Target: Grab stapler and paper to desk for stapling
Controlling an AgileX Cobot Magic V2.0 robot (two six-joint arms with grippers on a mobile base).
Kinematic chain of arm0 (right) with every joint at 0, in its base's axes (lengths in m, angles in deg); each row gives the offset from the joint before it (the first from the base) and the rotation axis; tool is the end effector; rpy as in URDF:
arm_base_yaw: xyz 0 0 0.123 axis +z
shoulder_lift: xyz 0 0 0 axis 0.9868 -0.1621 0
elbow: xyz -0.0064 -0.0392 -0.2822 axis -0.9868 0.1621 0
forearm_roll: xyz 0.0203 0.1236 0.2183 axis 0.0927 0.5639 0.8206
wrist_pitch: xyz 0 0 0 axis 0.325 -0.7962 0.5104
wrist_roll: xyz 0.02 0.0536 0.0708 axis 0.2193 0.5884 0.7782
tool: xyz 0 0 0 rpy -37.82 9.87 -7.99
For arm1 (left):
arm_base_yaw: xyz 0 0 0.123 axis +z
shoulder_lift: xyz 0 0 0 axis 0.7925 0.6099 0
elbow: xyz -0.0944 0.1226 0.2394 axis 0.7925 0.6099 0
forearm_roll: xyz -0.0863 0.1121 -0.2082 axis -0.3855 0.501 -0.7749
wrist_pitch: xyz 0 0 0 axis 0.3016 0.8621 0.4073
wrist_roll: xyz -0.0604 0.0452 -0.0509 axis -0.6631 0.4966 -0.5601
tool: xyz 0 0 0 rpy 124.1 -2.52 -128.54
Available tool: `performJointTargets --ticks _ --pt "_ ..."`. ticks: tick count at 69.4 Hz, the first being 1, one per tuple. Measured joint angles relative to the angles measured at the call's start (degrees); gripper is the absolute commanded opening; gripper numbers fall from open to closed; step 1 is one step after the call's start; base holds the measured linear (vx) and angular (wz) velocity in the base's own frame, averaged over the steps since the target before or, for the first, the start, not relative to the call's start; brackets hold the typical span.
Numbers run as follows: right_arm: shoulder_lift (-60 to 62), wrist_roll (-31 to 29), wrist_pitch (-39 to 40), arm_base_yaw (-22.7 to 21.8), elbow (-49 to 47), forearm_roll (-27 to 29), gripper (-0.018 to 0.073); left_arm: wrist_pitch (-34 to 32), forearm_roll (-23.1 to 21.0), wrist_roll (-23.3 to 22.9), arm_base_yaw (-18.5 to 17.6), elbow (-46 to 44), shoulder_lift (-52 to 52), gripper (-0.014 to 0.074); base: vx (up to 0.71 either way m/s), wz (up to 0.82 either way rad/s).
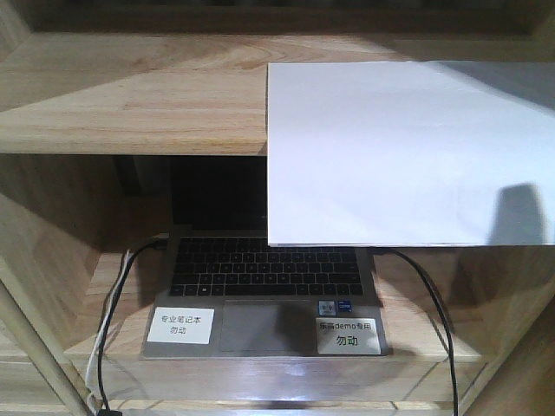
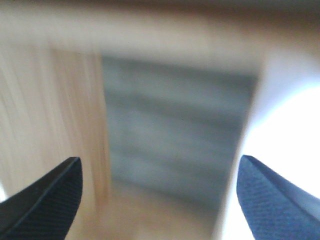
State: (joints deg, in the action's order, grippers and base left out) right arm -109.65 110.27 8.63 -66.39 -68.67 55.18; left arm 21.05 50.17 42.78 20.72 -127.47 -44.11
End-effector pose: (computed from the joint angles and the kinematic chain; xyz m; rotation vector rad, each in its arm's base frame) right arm 0.0709 0.0182 0.3615 0.8132 1.2067 1.4177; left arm -0.0089 0.0178 0.3748 0.2411 1.5423 -0.4473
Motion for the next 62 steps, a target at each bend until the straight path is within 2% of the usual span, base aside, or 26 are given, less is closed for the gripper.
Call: performJointTargets --ticks 13,27,38,47,55,62 --pt "0.5 0.0 -0.3 12.7 2.1 -2.6 0.0591 0.0 0.0 0.0 0.0 0.0 0.0 -0.0006 0.00 0.00" --pt "0.5 0.0 -0.8 20.9 6.3 -2.7 0.0591 0.0 0.0 0.0 0.0 0.0 0.0 -0.0006 0.00 0.00" --pt "0.4 0.0 -0.8 22.3 11.7 -0.7 0.0591 0.0 0.0 0.0 0.0 0.0 0.0 -0.0006 0.00 0.00" --pt "-1.3 -0.2 3.7 22.3 16.2 2.0 0.0591 0.0 0.0 0.0 0.0 0.0 0.0 -0.0006 0.00 0.00" --pt "-5.2 -3.0 13.8 22.3 19.7 4.6 0.0591 0.0 0.0 0.0 0.0 0.0 0.0 -0.0006 0.00 0.00" --pt "-10.1 -9.8 26.0 22.3 21.8 8.1 0.0591 0.0 0.0 0.0 0.0 0.0 0.0 -0.0006 0.00 0.00"
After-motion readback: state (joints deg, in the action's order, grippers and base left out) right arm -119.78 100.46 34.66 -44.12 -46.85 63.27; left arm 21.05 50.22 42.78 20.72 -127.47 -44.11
